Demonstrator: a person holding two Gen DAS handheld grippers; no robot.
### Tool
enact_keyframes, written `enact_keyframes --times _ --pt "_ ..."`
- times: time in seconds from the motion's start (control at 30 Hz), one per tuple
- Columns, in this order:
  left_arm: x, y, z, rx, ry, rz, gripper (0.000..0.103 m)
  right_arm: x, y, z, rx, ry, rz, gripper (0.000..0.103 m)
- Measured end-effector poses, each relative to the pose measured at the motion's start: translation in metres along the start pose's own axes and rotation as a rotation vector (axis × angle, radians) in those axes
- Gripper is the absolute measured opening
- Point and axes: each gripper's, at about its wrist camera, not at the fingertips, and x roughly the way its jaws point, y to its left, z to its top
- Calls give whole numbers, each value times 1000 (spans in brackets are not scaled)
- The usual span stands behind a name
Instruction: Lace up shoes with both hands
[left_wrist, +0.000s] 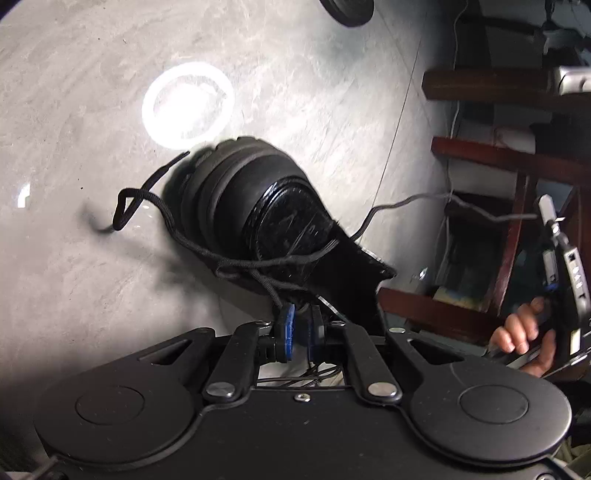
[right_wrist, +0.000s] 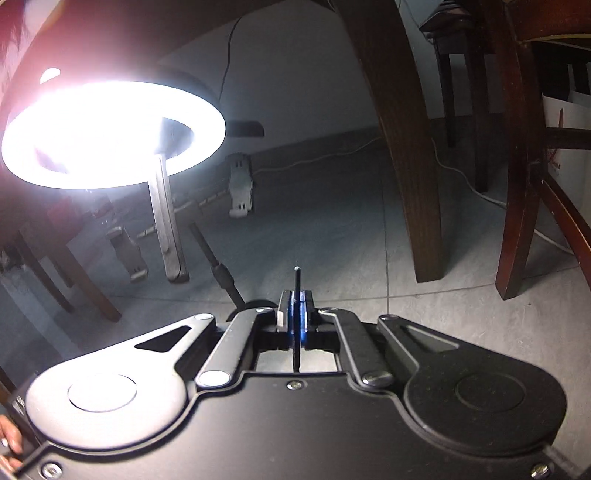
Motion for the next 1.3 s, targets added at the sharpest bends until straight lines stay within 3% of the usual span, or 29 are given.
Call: enact_keyframes --times 0.2,0.33,0.43,0.5,0.6,0.77,0.83,0.9,0.97,1.17,1.3 --pt "14 9 2 -81 31 47 9 4 3 0 0 17 9 4" --pt "18 10 4 -102 7 66 13 6 5 -3 -4 41 20 5" --pt "15 12 2 -116 -1 85 31 6 6 -5 -6 49 27 6" --pt "11 17 1 -145 -28 80 55 6 7 -5 -3 53 29 8" --pt "8 16 2 -147 -60 41 59 6 8 -6 -5 55 32 8" --pt "14 10 1 -107 -56 45 55 8 11 -7 -11 62 38 8" --pt "15 12 -1 -103 -73 37 43 8 11 -7 -15 64 39 8" --pt "14 15 -1 -111 -98 37 18 8 11 -7 -13 67 39 8" --pt "13 20 -2 -114 -111 45 11 8 11 -7 -13 68 39 8" --pt "10 12 -6 -54 -99 58 8 7 10 -6 -9 70 42 8" --pt "5 -1 -10 61 -91 80 8 9 19 -10 -69 116 103 9"
